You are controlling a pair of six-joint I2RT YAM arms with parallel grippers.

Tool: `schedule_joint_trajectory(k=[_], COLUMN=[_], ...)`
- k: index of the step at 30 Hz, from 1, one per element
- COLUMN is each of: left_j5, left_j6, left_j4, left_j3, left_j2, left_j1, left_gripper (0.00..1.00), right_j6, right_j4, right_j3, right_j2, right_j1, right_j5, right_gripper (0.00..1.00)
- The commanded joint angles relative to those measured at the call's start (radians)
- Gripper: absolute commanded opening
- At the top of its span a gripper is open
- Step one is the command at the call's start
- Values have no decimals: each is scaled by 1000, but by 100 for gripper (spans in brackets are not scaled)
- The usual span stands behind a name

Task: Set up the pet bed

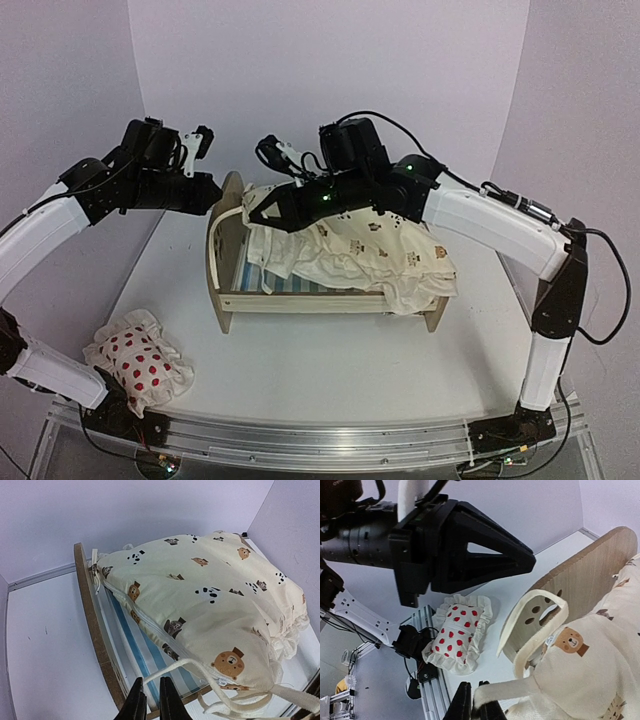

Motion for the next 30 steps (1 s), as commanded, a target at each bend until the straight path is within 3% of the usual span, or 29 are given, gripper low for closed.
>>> schedule_joint_trajectory(k=[1,8,14,16,19,22,26,30], left_j5=[-24,-36,-13,28,74,78,103,91], left_j6=[24,27,17,21,35,51,87,86], left_j4=[10,48,51,46,32,24,9,2], left_j3=[25,-9,-45,-60,-79,-96,-113,-122], left_j2=[-6,-12,-25,-37,-57,-75,-68,-49], left_j1=[2,2,2,2,2,2,2,2], left_gripper=[11,8,10,18,46,62,65,61], right_j6=[66,108,146,150,148,136,104,66], right_j4=[27,28,30,33,32,32,32,33], right_j3=[91,109,7,-38,-69,-79,-98,-136], right_j2=[-41,-34,-26,-13,16,45,63,55], right_j1=[3,2,2,2,2,3,1,1], right_j5=[-133,-174,-228,-207,-159,-131,-44,4], right_gripper=[12,13,16,16,15,14,14,17])
